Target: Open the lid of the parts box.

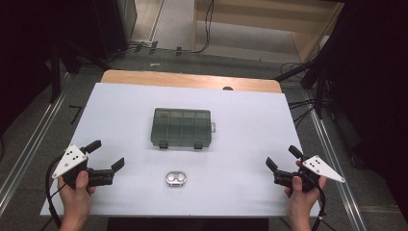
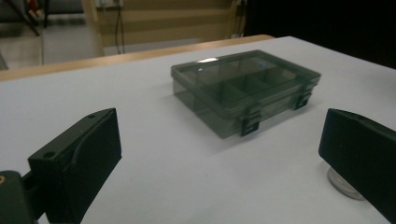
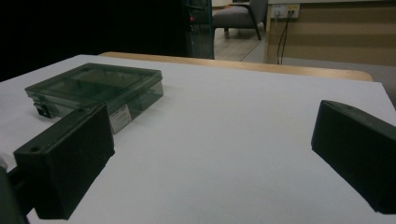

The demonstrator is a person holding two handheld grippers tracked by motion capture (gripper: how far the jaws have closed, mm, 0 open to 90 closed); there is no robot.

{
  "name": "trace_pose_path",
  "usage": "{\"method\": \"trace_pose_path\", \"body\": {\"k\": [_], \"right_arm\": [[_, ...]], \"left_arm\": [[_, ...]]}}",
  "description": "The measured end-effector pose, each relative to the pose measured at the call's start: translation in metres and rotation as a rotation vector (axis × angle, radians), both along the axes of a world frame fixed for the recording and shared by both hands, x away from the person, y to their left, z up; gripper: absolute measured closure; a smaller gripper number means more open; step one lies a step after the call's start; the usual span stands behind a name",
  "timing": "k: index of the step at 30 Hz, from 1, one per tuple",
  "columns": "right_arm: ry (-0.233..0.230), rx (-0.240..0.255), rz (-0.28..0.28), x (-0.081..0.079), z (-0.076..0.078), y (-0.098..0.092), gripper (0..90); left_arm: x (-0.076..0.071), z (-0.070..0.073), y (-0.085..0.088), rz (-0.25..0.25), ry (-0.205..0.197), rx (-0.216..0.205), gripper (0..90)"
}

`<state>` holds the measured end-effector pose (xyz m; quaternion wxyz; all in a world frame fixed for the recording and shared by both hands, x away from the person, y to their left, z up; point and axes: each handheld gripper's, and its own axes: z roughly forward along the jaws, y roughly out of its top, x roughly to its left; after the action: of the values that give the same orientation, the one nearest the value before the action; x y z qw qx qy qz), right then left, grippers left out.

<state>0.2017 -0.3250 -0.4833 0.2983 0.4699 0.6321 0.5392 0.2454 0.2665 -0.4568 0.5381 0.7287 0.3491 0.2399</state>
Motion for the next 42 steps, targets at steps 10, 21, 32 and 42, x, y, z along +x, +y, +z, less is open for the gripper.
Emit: {"method": "trace_pose_path", "body": {"k": [10, 21, 32, 42], "right_arm": [[0.001, -0.027, 0.025, 0.015, 0.013, 0.015, 0.0], [0.005, -0.025, 0.033, 0.036, 0.023, 0.035, 0.0], [0.002, -0.03, 0.04, 0.049, 0.03, 0.046, 0.0], [0.0, -0.037, 0.06, 0.06, 0.034, 0.056, 0.0]], "left_arm": [[0.007, 0.004, -0.009, -0.002, 0.024, -0.012, 0.0], [0.02, 0.011, -0.023, -0.015, 0.029, -0.032, 0.0], [0.033, 0.013, -0.039, -0.04, 0.046, -0.04, 0.0], [0.043, 0.012, -0.048, -0.048, 0.055, -0.051, 0.0]]}}
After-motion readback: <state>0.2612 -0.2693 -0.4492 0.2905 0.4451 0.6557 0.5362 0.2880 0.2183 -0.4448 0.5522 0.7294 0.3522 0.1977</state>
